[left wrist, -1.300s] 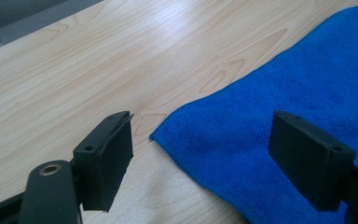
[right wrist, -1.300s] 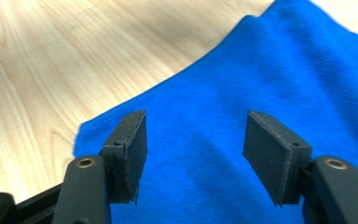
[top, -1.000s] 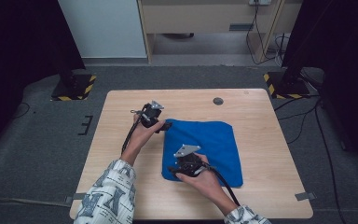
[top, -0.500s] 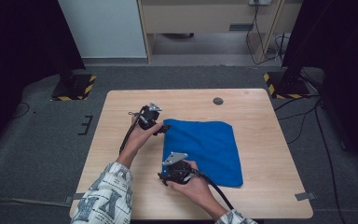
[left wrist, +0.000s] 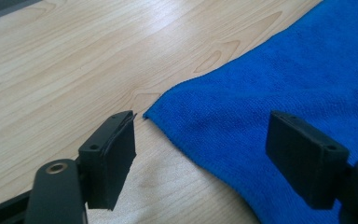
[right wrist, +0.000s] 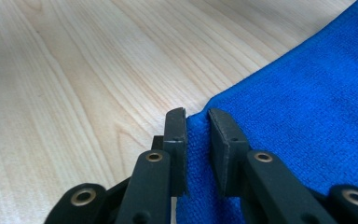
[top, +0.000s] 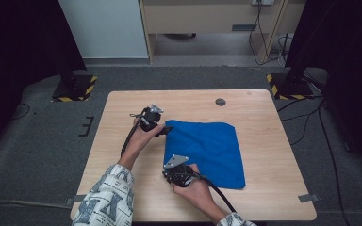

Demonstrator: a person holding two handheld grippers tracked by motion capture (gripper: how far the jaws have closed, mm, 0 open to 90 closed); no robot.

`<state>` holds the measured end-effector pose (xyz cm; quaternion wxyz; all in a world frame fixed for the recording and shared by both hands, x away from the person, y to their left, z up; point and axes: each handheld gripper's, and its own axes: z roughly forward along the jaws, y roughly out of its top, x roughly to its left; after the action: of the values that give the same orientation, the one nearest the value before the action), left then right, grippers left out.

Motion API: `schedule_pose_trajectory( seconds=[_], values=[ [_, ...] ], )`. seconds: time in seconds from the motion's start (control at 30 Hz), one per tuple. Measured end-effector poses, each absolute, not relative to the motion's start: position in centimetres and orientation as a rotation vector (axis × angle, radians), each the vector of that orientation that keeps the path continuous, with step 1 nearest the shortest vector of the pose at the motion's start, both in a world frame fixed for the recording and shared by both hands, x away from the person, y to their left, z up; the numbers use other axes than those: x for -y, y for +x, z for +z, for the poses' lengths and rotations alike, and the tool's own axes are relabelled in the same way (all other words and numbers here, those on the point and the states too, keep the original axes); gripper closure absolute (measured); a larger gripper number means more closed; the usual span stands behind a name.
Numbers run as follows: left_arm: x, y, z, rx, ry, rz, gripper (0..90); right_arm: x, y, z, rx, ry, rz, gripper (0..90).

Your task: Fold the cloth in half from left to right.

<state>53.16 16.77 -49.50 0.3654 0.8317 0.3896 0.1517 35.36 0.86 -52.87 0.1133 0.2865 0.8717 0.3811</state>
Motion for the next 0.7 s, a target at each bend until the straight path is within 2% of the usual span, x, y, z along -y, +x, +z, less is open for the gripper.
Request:
schedule_pose_trajectory(
  seconds=[0.23, 0.7],
  values=[
    [-17.6, 54.2, -50.9, -1.045, 2.134, 0.357, 31.5, -1.3, 34.9, -52.7, -2.566, 0.838, 1.16, 81.0],
    [-16.5, 55.7, -52.3, -1.026, 2.155, 0.376, 30.8, -1.5, 34.4, -52.5, -2.588, 0.819, 1.201, 83.7]
  ],
)
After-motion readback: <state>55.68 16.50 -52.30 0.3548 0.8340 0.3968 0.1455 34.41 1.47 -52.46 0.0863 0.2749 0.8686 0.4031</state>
